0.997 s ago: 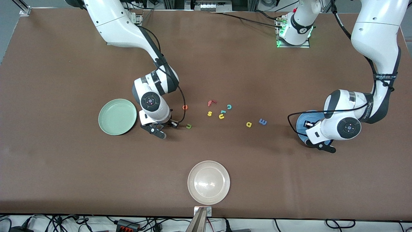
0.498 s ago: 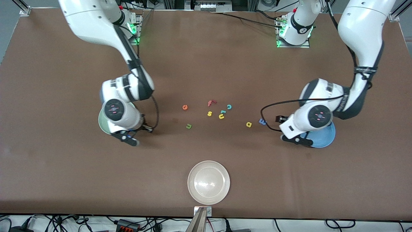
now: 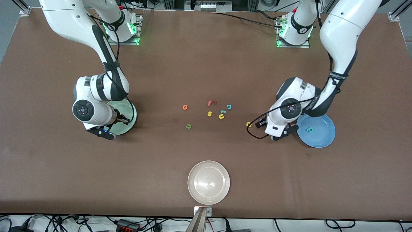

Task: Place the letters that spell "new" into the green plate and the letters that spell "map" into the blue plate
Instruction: 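Drop the pink m on the green plate with the right gripper, then grasp the orange e with the right gripper while the left grasps blue m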

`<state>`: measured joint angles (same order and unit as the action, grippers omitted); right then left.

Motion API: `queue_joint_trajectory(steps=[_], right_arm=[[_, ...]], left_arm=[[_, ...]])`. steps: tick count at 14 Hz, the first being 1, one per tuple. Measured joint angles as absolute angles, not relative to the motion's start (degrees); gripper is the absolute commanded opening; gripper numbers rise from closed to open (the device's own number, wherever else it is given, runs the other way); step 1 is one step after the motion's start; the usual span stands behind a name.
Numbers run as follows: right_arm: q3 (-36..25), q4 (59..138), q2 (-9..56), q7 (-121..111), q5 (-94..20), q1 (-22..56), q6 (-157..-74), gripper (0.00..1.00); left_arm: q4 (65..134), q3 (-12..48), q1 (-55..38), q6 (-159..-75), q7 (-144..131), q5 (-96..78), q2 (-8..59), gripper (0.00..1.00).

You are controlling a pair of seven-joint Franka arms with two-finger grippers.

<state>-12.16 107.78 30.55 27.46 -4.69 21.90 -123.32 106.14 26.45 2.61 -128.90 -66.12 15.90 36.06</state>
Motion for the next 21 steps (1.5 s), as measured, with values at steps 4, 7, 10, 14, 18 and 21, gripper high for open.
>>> queue_joint_trajectory(steps=[4, 7, 10, 14, 18, 21], right_arm=[[-12.36, 108.58, 31.47, 26.32, -4.69, 20.81, -123.89, 1.00], [-11.97, 107.11, 30.93, 25.76, -4.69, 21.31, -124.04, 1.00], [-9.85, 105.74, 29.98, 24.83, -4.72, 25.05, -124.13, 1.00], [-8.67, 105.68, 30.53, 26.17, -4.96, 35.25, -126.71, 0.83], [-8.33, 105.74, 31.42, 26.41, -6.27, 39.17, -128.65, 0.79], [-7.99, 105.75, 32.22, 26.40, -10.30, 41.62, -134.40, 0.79]], left_arm=[[110.02, 26.47, 2.37, -135.44, -72.27, 15.90, 36.01, 1.00], [111.01, 26.26, 3.07, -137.72, -72.53, 15.90, 36.00, 0.77], [111.02, 26.16, 4.38, -138.92, -72.53, 15.90, 35.95, 0.61], [111.22, 26.17, 4.37, -139.26, -72.53, 15.90, 35.97, 0.59], [111.65, 26.14, 4.34, -140.70, -72.53, 15.90, 36.67, 0.28], [111.59, 26.24, 4.32, -141.64, -72.53, 15.90, 36.94, 0.05]])
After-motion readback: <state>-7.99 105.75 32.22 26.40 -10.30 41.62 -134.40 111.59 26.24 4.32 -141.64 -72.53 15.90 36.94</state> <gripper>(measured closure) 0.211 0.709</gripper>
